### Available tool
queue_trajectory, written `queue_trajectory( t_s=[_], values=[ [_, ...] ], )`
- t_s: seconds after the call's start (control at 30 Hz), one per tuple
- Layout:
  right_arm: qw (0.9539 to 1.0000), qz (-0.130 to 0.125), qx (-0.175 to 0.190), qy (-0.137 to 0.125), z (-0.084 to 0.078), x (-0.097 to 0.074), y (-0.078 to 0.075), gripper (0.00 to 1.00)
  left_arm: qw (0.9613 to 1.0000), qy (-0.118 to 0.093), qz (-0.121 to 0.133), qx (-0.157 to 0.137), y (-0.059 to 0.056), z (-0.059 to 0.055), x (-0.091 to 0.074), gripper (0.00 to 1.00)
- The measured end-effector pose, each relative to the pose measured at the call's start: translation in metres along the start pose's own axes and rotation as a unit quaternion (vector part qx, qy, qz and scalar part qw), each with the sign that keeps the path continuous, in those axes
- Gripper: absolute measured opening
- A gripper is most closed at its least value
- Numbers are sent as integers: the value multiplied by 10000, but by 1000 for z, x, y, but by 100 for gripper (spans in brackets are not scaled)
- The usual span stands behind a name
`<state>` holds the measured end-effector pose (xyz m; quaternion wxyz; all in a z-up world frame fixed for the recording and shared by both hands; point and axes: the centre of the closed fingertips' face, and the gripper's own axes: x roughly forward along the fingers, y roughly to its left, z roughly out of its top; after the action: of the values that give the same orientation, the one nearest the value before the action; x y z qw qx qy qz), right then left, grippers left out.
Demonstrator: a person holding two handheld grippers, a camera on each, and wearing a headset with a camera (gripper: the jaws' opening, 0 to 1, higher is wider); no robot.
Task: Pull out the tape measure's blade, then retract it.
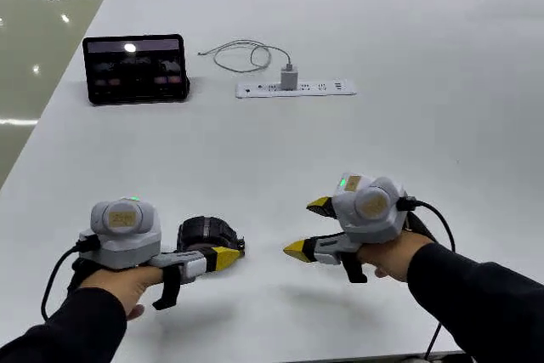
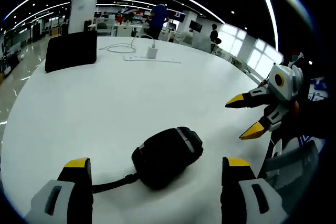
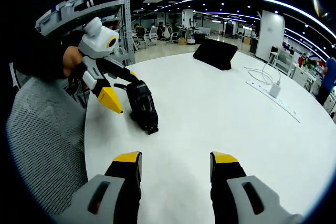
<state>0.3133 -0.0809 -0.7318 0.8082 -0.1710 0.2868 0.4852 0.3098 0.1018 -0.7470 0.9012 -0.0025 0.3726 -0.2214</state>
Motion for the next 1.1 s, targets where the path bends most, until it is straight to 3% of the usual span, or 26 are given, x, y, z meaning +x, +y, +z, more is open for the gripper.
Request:
queue_trajectory(
  t_s=[0.07,0.17,0.2,0.33,0.47,0.53,0.77,1.1],
  values=[
    [10000,-54,20,7,-7,-8,1,51,9999,-55,-27,143,5,0,-6,100],
    [9998,-166,113,23,-18,-18,0,52,9996,-29,-283,78,8,-5,-13,100],
    [9997,-202,97,28,-20,-21,0,53,9991,-54,-369,180,7,-5,-15,100],
    [9996,-278,68,34,-25,-33,-1,56,9973,-173,-618,344,6,-4,-24,100],
    [9992,-341,210,4,-29,-46,-5,59,9968,-237,-649,405,10,-3,-37,100],
    [9988,-355,339,-69,-30,-53,-6,63,9948,-282,-857,478,6,-3,-45,100],
    [9983,-435,396,-64,-45,-74,-8,70,9932,-293,-842,743,17,-9,-67,100],
    [9961,-638,587,-171,-74,-110,-12,79,9944,-394,-757,627,36,-16,-85,100]
  ],
)
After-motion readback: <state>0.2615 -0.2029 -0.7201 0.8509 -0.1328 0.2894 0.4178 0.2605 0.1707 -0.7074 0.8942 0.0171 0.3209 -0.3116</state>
